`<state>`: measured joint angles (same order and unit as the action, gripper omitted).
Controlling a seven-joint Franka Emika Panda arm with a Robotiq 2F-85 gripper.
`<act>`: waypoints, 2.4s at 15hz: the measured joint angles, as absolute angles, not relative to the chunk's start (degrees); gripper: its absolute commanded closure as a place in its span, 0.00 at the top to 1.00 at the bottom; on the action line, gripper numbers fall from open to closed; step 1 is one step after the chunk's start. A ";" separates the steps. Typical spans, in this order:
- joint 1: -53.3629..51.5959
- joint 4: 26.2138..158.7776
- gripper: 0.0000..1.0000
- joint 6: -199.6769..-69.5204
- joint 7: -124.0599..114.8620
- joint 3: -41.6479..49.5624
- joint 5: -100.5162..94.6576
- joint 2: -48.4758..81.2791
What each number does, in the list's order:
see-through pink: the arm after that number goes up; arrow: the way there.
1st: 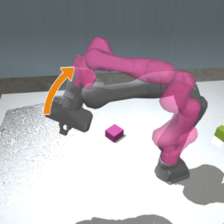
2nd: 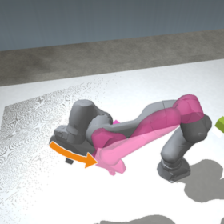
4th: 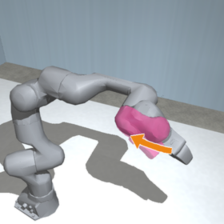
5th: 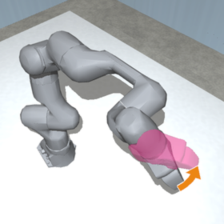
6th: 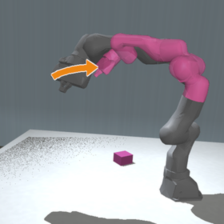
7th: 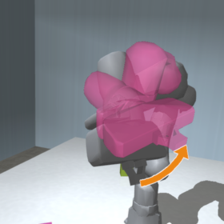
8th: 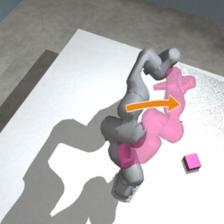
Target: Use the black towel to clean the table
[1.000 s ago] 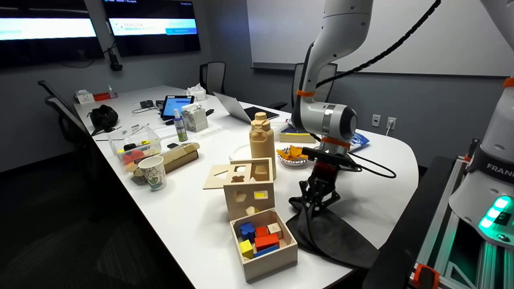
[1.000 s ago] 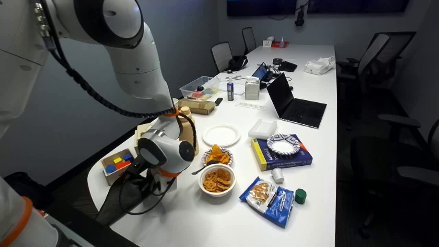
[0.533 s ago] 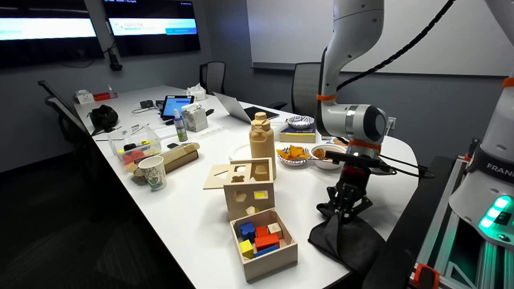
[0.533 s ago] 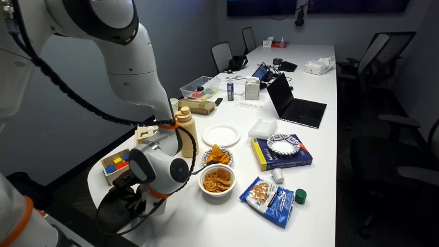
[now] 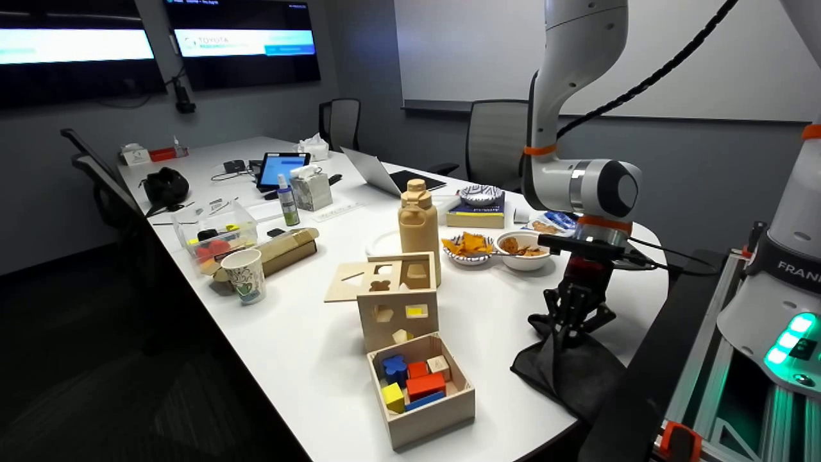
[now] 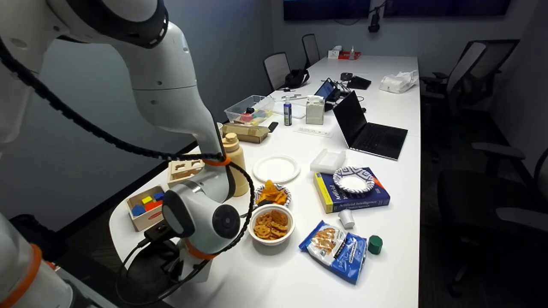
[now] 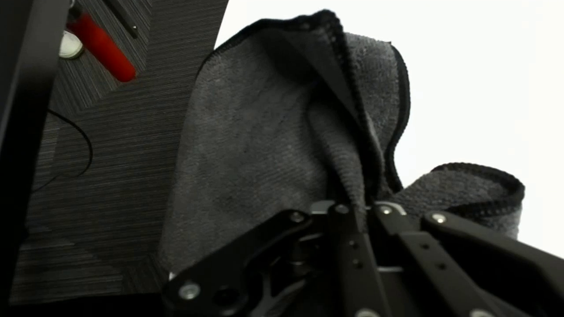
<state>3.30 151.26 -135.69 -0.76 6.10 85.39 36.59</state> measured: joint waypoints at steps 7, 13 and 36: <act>2.85 149.86 0.01 -139.60 -4.76 10.47 84.59 34.71; 2.81 145.19 0.01 -144.14 -13.25 12.24 75.76 34.38; 3.49 146.80 0.01 -139.67 -25.99 16.74 56.89 35.20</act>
<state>3.49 146.80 -139.67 -25.99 16.74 56.89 35.20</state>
